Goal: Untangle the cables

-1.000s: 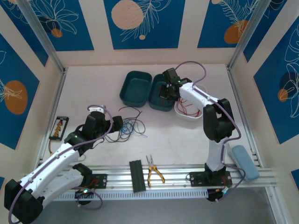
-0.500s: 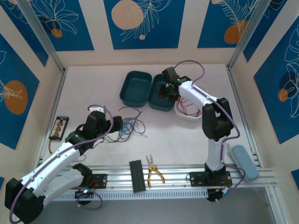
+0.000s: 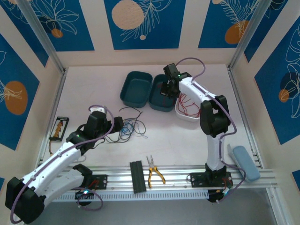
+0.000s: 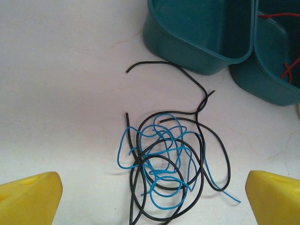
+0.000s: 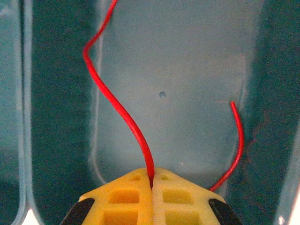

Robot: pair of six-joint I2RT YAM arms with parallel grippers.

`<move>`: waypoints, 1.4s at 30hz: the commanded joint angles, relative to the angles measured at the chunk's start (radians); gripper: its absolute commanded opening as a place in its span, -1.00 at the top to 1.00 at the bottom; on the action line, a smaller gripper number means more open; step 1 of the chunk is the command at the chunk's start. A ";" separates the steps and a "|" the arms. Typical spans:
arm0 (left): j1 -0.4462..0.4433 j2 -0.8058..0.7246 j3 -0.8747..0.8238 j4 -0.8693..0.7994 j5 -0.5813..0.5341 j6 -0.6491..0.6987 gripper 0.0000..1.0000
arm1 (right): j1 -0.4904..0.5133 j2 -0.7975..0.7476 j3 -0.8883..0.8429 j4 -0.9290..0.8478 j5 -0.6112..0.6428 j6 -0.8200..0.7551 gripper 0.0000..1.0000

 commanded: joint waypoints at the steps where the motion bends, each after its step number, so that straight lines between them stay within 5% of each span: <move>1: 0.012 -0.011 -0.025 -0.002 0.013 -0.006 -1.00 | -0.004 0.064 0.054 -0.084 -0.004 0.029 1.00; 19: 0.017 -0.029 -0.051 -0.012 0.033 -0.019 -1.00 | 0.008 0.143 0.132 -0.212 0.036 -0.004 1.00; 33: 0.018 -0.042 -0.048 -0.020 0.035 -0.026 -1.00 | 0.024 -0.216 0.025 -0.100 0.073 -0.054 1.00; 42: 0.020 -0.046 -0.046 -0.013 0.039 -0.024 -1.00 | -0.072 -0.451 -0.140 -0.098 0.126 -0.028 1.00</move>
